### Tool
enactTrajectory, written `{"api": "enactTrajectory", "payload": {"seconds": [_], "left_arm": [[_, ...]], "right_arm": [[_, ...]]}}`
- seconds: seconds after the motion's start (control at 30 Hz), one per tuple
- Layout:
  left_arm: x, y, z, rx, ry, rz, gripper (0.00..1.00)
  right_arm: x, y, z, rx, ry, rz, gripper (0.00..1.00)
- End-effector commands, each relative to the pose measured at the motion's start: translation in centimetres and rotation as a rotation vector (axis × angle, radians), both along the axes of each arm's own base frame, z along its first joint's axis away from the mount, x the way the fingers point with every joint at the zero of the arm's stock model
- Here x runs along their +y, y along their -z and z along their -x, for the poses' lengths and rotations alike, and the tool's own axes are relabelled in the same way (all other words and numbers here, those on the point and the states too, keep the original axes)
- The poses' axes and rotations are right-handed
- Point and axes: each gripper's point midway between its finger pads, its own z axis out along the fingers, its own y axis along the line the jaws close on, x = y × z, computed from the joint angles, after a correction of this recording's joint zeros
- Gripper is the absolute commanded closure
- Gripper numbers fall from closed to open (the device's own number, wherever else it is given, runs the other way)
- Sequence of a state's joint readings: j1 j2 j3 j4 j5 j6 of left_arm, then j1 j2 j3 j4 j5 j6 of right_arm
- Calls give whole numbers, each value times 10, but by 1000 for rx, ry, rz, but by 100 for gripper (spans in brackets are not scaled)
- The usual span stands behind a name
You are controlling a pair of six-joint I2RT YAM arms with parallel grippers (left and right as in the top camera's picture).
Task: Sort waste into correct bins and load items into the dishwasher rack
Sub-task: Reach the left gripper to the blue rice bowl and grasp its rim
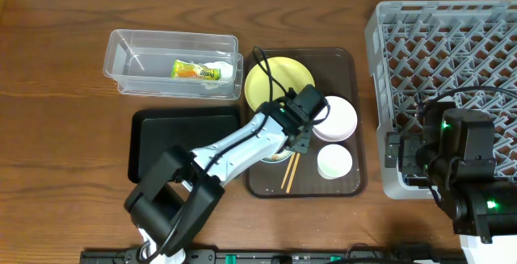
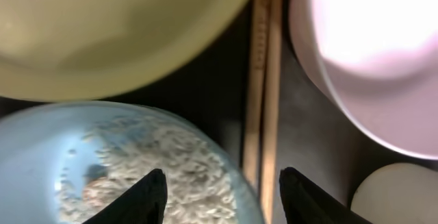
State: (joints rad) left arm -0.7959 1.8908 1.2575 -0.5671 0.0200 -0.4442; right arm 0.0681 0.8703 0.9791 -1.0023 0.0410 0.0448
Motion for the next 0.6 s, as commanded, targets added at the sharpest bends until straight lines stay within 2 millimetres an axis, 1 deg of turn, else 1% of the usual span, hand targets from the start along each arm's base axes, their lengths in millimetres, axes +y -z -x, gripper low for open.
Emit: {"api": "enactTrajectory", "payload": {"seconds": [0.0,0.23,0.57], "left_arm": [[-6,10,6,8,25,-16,45],[-8,19,11,25,35,-33,50],[-8,19,11,22,36,-31,52]], "right_arm": [[2,-7,-1,-18,-3,-6,1],[2,-7,-1,-18,-3,-7,1],[2,-6,-1,-14,-3,-6,1]]}}
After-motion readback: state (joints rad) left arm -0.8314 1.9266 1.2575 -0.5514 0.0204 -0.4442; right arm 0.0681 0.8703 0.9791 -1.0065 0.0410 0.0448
